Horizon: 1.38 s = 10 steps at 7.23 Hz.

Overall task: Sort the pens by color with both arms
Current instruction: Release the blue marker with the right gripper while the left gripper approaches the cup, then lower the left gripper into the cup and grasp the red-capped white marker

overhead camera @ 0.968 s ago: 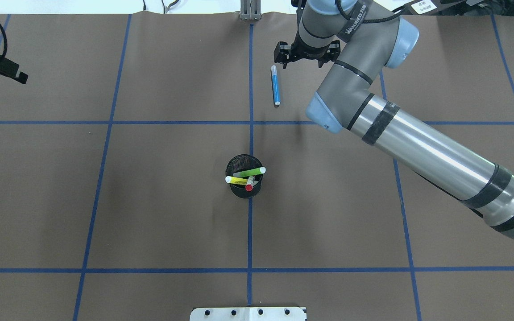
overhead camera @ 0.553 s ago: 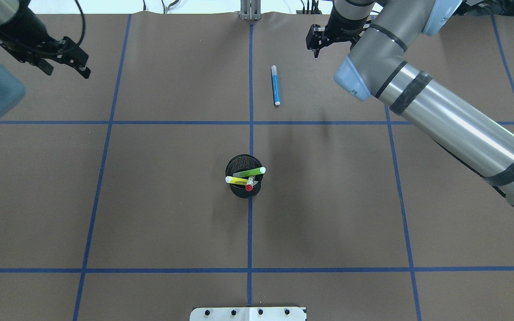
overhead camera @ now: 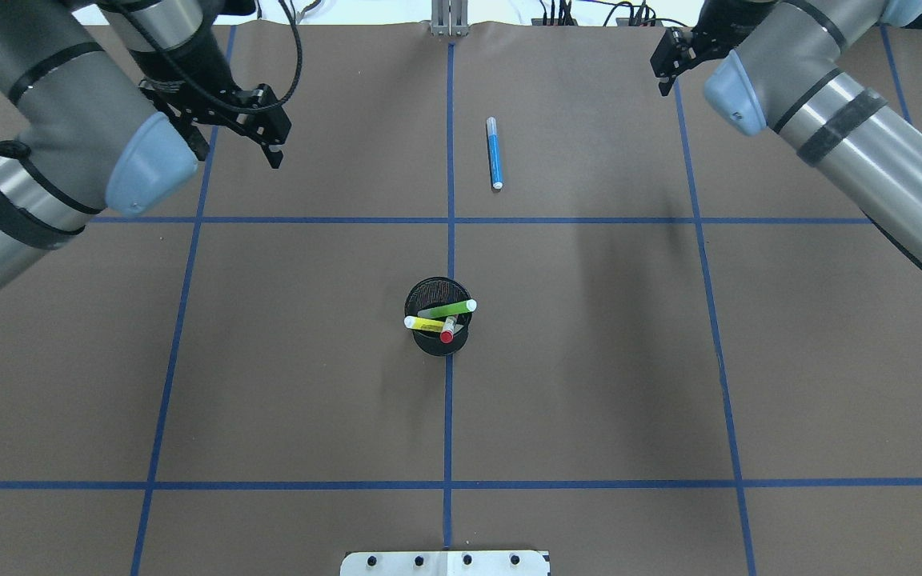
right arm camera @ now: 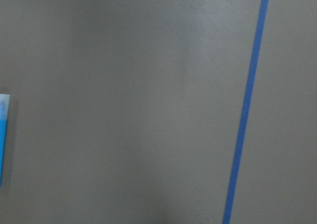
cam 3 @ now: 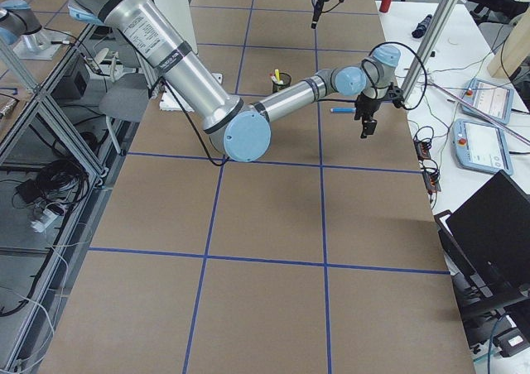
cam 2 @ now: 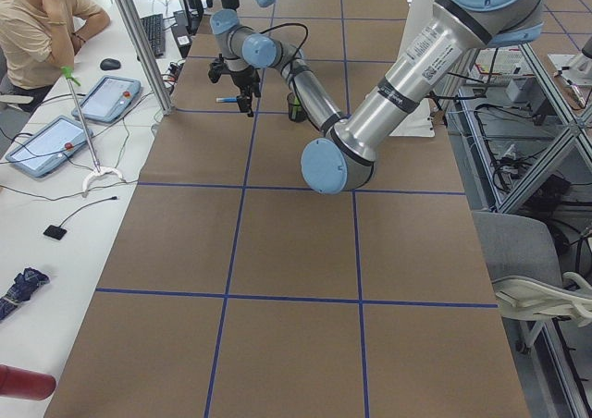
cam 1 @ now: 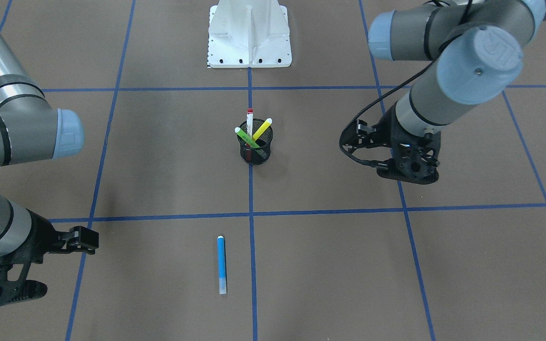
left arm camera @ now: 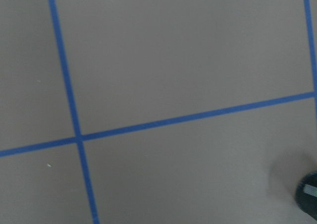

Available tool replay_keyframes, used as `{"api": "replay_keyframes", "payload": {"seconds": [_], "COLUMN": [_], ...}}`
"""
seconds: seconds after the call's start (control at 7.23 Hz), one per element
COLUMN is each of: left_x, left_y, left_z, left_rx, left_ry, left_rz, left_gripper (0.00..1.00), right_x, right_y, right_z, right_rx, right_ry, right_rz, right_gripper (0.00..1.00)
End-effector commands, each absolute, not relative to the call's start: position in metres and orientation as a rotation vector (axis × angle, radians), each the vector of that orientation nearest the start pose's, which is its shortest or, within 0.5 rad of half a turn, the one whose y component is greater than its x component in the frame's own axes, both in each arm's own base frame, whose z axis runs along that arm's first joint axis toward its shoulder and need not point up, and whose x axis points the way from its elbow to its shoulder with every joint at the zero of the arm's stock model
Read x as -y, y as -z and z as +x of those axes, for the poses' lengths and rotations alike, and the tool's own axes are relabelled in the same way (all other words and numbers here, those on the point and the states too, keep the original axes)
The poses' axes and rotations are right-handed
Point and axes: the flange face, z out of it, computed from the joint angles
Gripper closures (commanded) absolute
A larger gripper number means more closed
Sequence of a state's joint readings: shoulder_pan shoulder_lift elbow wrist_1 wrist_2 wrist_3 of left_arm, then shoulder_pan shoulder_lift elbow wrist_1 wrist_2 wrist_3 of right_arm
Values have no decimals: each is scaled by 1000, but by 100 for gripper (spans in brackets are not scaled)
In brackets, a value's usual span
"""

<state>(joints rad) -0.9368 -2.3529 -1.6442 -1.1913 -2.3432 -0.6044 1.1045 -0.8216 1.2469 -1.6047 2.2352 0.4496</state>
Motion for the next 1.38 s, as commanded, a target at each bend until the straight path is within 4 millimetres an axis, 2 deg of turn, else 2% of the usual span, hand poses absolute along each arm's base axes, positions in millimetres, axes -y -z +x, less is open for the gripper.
{"api": "replay_keyframes", "payload": {"seconds": [0.0,0.14,0.28,0.41,0.69,0.83,1.11,1.24], "left_x": [567,552,537,524,497,484,471,472], "left_y": [-120,-112,-101,-100,-103,-98,-98,-99], "left_z": [438,475,500,515,545,556,568,569], "left_rx": [-875,-863,-854,-847,-829,-824,-815,-815], "left_ry": [-197,-230,-219,-231,-229,-215,-204,-204], "left_rz": [-165,-201,-236,-252,-306,-329,-354,-354], "left_gripper": [0,0,1,3,33,37,41,41], "right_x": [711,710,702,695,695,695,696,696], "right_y": [-377,-387,-405,-411,-409,-409,-410,-409], "right_z": [-238,-228,-218,-211,-208,-207,-207,-207], "right_rx": [733,725,720,720,721,721,720,721], "right_ry": [204,208,211,220,219,216,217,216], "right_rz": [47,39,33,42,46,46,45,46], "right_gripper": [1,1,1,1,1,1,1,1]}}
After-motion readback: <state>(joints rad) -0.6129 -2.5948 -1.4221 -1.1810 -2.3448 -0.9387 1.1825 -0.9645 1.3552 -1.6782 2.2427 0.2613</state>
